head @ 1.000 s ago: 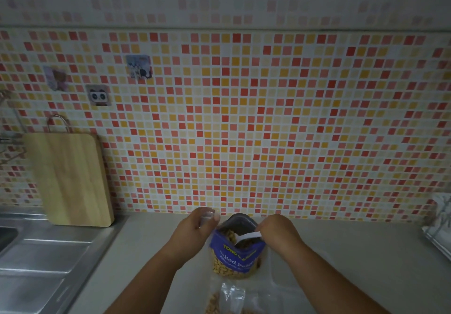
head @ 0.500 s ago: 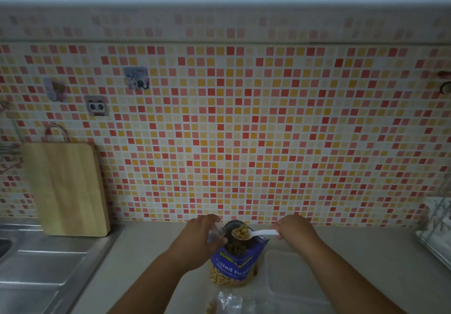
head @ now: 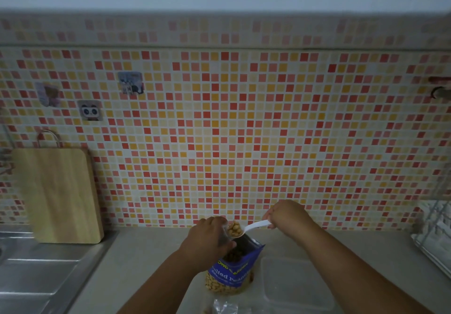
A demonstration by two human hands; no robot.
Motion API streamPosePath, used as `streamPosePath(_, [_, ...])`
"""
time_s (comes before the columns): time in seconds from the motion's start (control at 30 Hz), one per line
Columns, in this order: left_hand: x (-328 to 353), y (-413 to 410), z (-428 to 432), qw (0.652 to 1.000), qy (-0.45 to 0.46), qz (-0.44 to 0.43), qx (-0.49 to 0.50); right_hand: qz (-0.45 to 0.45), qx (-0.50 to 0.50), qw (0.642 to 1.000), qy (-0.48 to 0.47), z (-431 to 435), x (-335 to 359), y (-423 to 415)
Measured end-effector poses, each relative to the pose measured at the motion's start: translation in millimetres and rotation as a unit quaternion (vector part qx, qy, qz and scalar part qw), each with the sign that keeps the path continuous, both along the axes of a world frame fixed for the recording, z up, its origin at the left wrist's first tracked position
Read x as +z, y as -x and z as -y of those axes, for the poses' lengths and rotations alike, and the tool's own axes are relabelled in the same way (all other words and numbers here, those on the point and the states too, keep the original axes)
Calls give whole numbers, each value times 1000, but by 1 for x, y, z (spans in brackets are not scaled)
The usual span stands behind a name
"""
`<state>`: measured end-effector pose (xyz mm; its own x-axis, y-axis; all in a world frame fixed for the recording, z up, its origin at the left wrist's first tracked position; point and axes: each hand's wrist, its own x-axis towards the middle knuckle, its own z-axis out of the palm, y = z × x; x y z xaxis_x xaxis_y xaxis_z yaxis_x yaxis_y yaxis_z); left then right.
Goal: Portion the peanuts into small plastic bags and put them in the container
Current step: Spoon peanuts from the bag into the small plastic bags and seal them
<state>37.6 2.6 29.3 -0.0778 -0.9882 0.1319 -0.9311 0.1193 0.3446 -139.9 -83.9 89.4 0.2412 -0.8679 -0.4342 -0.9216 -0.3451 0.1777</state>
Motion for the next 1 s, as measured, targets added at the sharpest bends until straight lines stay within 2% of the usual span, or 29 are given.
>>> streamPosePath(0.13, [-3,7,3,1000,-1,-30,-7,145,-8,987,70,-8,-3,-8])
streamPosePath(0.17, [-4,9,3,999,2,-43,-8,159,4,983,88,-15,2,-13])
streamPosePath(0.3, [-7,15,2,993,9,-119,0,164,85,975,125,-46,34,-35])
streamPosePath(0.4, [-8,11,1,976,22,-214,19,131,153,953,227,-68,68,-36])
streamPosePath(0.47, [-6,4,0,962,25,-270,39,144,142,935,290,-72,84,-30])
streamPosePath(0.53, [-5,-5,-1,950,31,-303,66,169,92,932,307,-71,87,-24])
streamPosePath(0.6, [-2,-12,-1,940,43,-329,82,137,67,954,260,-69,74,-26])
streamPosePath(0.67, [0,-14,-2,935,46,-342,78,72,82,981,161,-67,47,-35])
streamPosePath(0.8, [-4,-16,-4,953,22,-296,65,-20,81,994,71,-57,-8,-56])
streamPosePath(0.9, [-14,-17,-4,963,2,-262,67,1,38,999,32,-49,-36,-67])
streamPosePath(1.0, [-18,-15,-5,960,-6,-273,64,63,-33,997,6,-46,-46,-72])
